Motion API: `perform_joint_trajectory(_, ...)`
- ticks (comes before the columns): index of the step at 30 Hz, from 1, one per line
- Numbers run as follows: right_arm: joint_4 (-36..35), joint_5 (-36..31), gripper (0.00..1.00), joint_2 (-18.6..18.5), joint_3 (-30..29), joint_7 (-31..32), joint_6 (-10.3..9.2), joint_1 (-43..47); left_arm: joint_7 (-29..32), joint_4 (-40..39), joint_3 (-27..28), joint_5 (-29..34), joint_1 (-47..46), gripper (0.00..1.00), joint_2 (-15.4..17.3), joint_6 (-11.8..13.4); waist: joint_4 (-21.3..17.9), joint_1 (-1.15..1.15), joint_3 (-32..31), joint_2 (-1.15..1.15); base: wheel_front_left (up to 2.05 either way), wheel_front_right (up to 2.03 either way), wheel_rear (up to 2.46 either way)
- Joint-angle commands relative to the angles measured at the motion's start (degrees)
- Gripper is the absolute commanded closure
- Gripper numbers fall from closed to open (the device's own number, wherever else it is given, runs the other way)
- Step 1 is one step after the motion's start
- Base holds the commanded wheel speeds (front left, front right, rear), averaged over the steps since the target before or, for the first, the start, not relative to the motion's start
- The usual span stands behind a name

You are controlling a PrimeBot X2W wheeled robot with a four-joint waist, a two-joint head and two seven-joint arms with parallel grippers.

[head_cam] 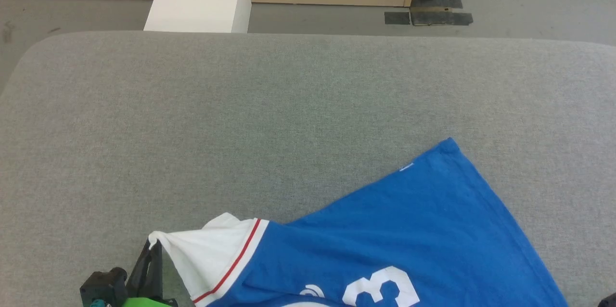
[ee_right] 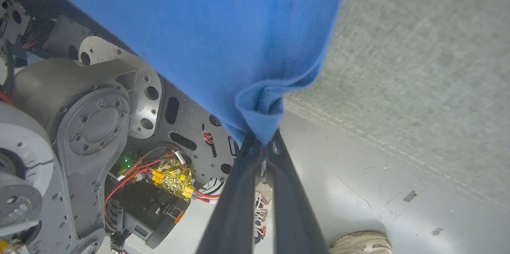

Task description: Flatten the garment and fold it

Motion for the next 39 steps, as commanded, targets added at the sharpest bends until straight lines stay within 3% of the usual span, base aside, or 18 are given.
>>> perform_joint_trajectory(1, 0.58, -0.54, 0.00, 0.74, -1.39, -1.31, -0.09, 0.11, -0.22, 0.07, -0.02, -0.42, -0.19, 1.00, 0.57, 0.29, 0.02, 0.00, 0.07, 0.00, 0.00, 0.00, 0.00)
perform_joint_trajectory(12, -1.99, -2.83, 0.00, -0.25, -17.72, -7.06, -0.09, -8.17, -0.03, -0.05, -0.67, -0.61, 0.18, 1.00, 0.84, 0.62, 0.62, 0.00, -1.18, 0.00, 0.00, 0.00, 0.00)
perform_joint_trajectory(17, -5.29, -8.53, 0.00, 2.61, -22.26, -5.26, -0.09, -15.76, 0.09, -0.67, -1.60, -0.40, -0.30, 1.00, 0.77, 0.64, 1.97, 0.00, -0.48, 0.00, 0.00, 0.00, 0.00)
perform_joint_trajectory(22, -7.69, -14.02, 0.00, 6.20, -19.52, 3.34, -0.09, -23.83, 0.15, -1.33, -2.42, -0.20, -1.17, 1.00, 0.71, 0.70, 3.50, 0.00, 1.25, 0.00, 0.00, 0.00, 0.00)
perform_joint_trajectory(26, -5.78, -16.58, 0.00, 9.89, -14.72, 11.42, -0.09, -31.51, 0.15, -1.29, -3.26, -0.04, -2.63, 1.00, 0.40, 0.71, 4.91, 0.00, 2.95, 0.00, 0.00, 0.00, 0.00)
perform_joint_trajectory(32, 2.59, -17.25, 0.00, 16.09, -7.96, 19.65, -0.09, -40.83, 0.02, -0.91, -5.07, 0.24, -5.26, 1.00, -0.69, 0.43, 7.55, 0.00, 6.19, 0.00, 0.00, 0.00, 0.00)
perform_joint_trajectory(39, 13.12, -16.74, 0.00, 20.90, -4.77, 20.86, -0.09, -46.30, -0.16, -0.06, -6.60, 0.42, -8.18, 1.00, -1.88, 0.01, 10.33, 0.00, 10.33, 0.00, 0.00, 0.00, 0.00)
